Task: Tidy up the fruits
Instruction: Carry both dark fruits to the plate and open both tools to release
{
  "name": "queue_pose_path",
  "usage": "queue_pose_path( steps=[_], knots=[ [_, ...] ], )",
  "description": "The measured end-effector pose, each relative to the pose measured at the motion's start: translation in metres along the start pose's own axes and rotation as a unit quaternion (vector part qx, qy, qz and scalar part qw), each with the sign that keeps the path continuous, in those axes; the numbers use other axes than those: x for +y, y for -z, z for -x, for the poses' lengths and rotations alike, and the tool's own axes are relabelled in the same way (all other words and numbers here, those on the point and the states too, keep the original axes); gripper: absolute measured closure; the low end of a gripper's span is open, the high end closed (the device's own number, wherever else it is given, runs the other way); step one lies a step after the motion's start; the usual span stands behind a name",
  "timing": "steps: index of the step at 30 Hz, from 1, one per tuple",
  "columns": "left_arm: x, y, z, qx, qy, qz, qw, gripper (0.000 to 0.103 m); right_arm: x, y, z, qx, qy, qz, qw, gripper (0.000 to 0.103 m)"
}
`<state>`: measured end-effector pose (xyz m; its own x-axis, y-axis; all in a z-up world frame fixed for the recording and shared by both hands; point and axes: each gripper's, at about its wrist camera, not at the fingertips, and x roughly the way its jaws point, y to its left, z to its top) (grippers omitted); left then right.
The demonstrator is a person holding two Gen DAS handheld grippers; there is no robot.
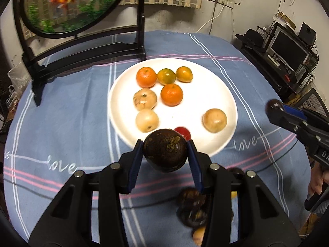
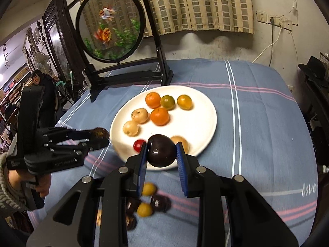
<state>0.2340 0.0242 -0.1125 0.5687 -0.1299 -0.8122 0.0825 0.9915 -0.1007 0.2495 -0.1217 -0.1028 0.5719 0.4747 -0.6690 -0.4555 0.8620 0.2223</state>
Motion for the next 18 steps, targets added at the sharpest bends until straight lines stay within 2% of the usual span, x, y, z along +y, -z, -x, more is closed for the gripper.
queue_pose_path(
  steps=[5, 15, 18],
  knots=[
    [-0.007, -0.009, -0.025, 0.010, 0.009, -0.008, 0.9999, 0.059, -0.009, -0.016, -0.031, 0.003, 0.001, 0.001, 1.000, 0.075],
    [-0.008, -0.016, -0.058, 0.027, 0.021, 0.003, 0.9994, 0.059, -0.028, -0.021, -0.085, 0.021, -0.001, -0.026, 0.999, 0.074],
    [-0.006, -0.019, -0.059, 0.022, 0.016, 0.007, 0.9996, 0.052, -0.035, -0.024, -0.097, 0.042, 0.000, -0.040, 0.998, 0.073]
  ],
)
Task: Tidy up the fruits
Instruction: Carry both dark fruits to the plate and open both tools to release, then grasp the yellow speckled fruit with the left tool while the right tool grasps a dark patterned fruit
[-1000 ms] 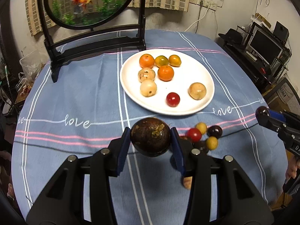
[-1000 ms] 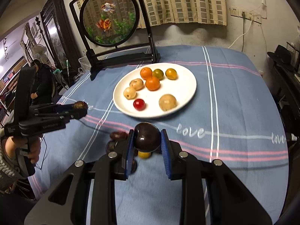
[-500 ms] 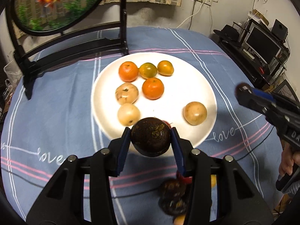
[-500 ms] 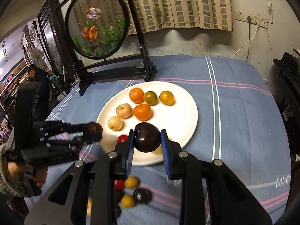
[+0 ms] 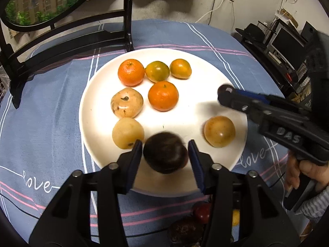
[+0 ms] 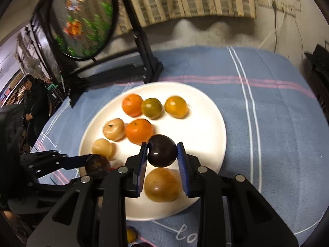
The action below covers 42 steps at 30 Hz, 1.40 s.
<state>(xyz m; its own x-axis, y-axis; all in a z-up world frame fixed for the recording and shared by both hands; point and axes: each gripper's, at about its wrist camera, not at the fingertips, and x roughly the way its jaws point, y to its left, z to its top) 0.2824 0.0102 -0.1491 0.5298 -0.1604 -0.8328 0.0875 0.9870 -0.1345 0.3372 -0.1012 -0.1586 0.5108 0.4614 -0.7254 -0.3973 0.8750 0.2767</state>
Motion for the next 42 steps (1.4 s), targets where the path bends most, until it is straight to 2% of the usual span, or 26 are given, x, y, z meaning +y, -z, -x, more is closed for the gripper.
queue_pose_path(
  steps=[2, 3, 4, 5, 6, 13, 20, 28, 35, 42],
  knots=[
    [0.000, -0.003, 0.005, -0.011, -0.013, 0.001, 0.9998, 0.035, -0.001, 0.000, 0.003, -0.004, 0.001, -0.004, 1.000, 0.071],
    [0.001, -0.004, 0.008, -0.017, -0.017, 0.002, 0.9997, 0.034, -0.001, 0.000, 0.004, -0.006, 0.001, -0.004, 1.000, 0.068],
    [0.002, -0.005, 0.010, -0.019, -0.017, 0.004, 0.9997, 0.034, 0.000, 0.000, 0.007, -0.009, 0.005, -0.003, 1.000, 0.062],
    [0.004, -0.006, 0.012, -0.020, -0.016, 0.006, 0.9997, 0.034, 0.000, 0.000, 0.009, -0.014, 0.012, -0.003, 1.000, 0.045],
    [0.004, -0.006, 0.014, -0.020, -0.017, 0.008, 0.9996, 0.034, 0.001, 0.001, 0.015, -0.025, 0.019, 0.000, 1.000, 0.043],
    [0.004, 0.001, 0.043, -0.034, -0.035, 0.007, 0.9988, 0.034, 0.008, 0.010, 0.052, -0.048, 0.003, -0.009, 0.999, 0.043],
    [0.006, 0.022, 0.089, -0.051, -0.062, 0.012, 0.9967, 0.031, 0.020, 0.060, 0.101, -0.039, -0.002, -0.022, 0.999, 0.043],
    [0.008, 0.073, 0.133, -0.051, -0.085, 0.038, 0.9943, 0.027, 0.048, 0.116, 0.149, -0.026, -0.014, -0.018, 0.999, 0.042],
    [0.005, 0.114, 0.155, -0.045, -0.095, 0.042, 0.9936, 0.025, 0.073, 0.139, 0.172, -0.020, -0.028, 0.005, 0.999, 0.042],
    [0.003, 0.133, 0.168, -0.045, -0.104, 0.049, 0.9924, 0.022, 0.082, 0.148, 0.189, -0.028, -0.032, 0.016, 0.999, 0.042]
  ],
)
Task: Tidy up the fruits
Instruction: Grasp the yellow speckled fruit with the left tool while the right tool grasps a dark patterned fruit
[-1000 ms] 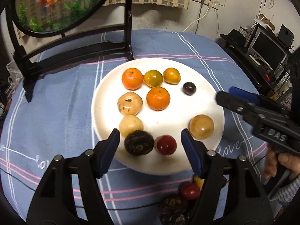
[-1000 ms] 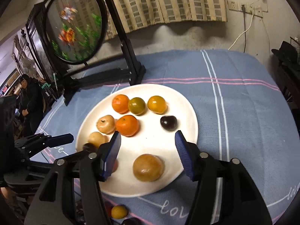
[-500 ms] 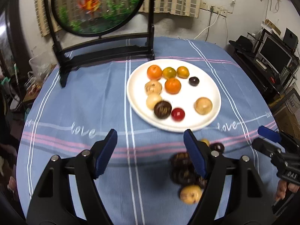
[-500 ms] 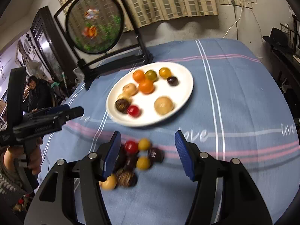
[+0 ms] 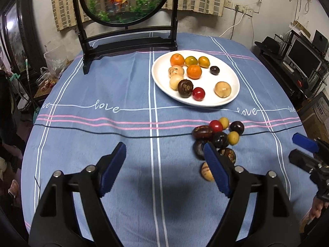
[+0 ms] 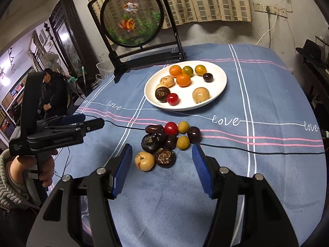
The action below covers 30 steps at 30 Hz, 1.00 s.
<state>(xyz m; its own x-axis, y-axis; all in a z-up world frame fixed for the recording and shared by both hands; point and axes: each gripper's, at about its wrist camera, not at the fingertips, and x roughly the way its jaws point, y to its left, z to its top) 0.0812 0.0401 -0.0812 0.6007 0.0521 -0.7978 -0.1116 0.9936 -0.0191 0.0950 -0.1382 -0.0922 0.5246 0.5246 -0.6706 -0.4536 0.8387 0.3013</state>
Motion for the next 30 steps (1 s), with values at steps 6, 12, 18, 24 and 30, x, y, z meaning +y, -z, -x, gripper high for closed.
queue_pose_path(
  steps=[6, 12, 18, 24, 30],
  knots=[
    [-0.001, 0.015, 0.000, 0.013, 0.005, 0.000, 0.9999, 0.020, -0.005, 0.004, 0.010, -0.006, 0.005, -0.008, 1.000, 0.042],
    [-0.014, 0.041, -0.019, 0.045, 0.023, -0.020, 0.9985, 0.020, -0.016, 0.013, 0.026, -0.014, 0.020, -0.020, 1.000, 0.042],
    [-0.038, 0.051, -0.036, 0.053, 0.051, -0.047, 0.9962, 0.020, -0.032, 0.023, 0.040, -0.014, 0.039, -0.042, 0.998, 0.042],
    [-0.062, 0.053, -0.062, 0.072, 0.083, -0.064, 0.9919, 0.035, -0.049, 0.032, 0.058, -0.019, 0.063, -0.057, 0.996, 0.042],
    [-0.068, 0.055, -0.085, 0.098, 0.099, -0.056, 0.9887, 0.057, -0.064, 0.041, 0.068, -0.021, 0.080, -0.075, 0.994, 0.041]
  ],
)
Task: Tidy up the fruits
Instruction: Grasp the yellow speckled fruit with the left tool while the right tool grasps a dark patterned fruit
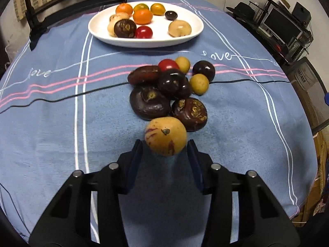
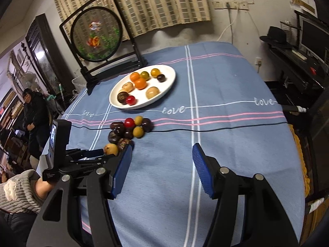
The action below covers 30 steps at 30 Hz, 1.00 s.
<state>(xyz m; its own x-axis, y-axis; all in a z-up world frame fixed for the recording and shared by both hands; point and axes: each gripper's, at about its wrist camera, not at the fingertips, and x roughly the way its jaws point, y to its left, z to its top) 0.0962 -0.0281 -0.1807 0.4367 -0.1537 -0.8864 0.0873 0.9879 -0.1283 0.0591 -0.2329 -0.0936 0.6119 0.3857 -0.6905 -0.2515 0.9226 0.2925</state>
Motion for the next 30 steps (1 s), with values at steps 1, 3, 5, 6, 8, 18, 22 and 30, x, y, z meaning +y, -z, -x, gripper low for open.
queue_pose_path(
  steps=[1, 3, 5, 6, 8, 18, 22, 30],
  knots=[
    [-0.001, -0.001, -0.003, 0.001, -0.001, -0.002, 1.0000, 0.057, -0.002, 0.001, 0.000, 0.001, 0.001, -0.003, 1.000, 0.041],
    [-0.003, -0.003, -0.006, 0.001, -0.004, -0.006, 1.0000, 0.057, -0.004, 0.001, -0.001, 0.003, 0.002, -0.006, 1.000, 0.042],
    [-0.005, -0.005, -0.009, -0.001, -0.006, -0.010, 0.9999, 0.057, -0.003, 0.001, -0.003, 0.006, 0.001, -0.005, 1.000, 0.041],
    [-0.005, -0.006, -0.010, -0.002, -0.007, -0.011, 0.9999, 0.057, -0.003, 0.002, -0.003, 0.008, 0.000, -0.004, 1.000, 0.041],
    [-0.005, -0.008, -0.010, -0.004, -0.003, -0.011, 0.9999, 0.060, -0.001, 0.002, -0.005, 0.011, -0.003, -0.001, 1.000, 0.041],
    [0.025, 0.012, 0.025, -0.015, -0.020, 0.010, 0.9996, 0.061, 0.035, -0.001, -0.061, 0.068, -0.043, 0.052, 0.995, 0.042],
    [0.053, 0.026, 0.051, -0.025, -0.041, 0.038, 0.9981, 0.061, 0.064, 0.004, -0.100, 0.092, -0.070, 0.089, 0.989, 0.042],
    [0.102, 0.061, 0.090, -0.032, -0.083, 0.095, 0.9914, 0.061, 0.093, 0.008, -0.162, 0.118, -0.059, 0.112, 0.985, 0.048]
  ],
)
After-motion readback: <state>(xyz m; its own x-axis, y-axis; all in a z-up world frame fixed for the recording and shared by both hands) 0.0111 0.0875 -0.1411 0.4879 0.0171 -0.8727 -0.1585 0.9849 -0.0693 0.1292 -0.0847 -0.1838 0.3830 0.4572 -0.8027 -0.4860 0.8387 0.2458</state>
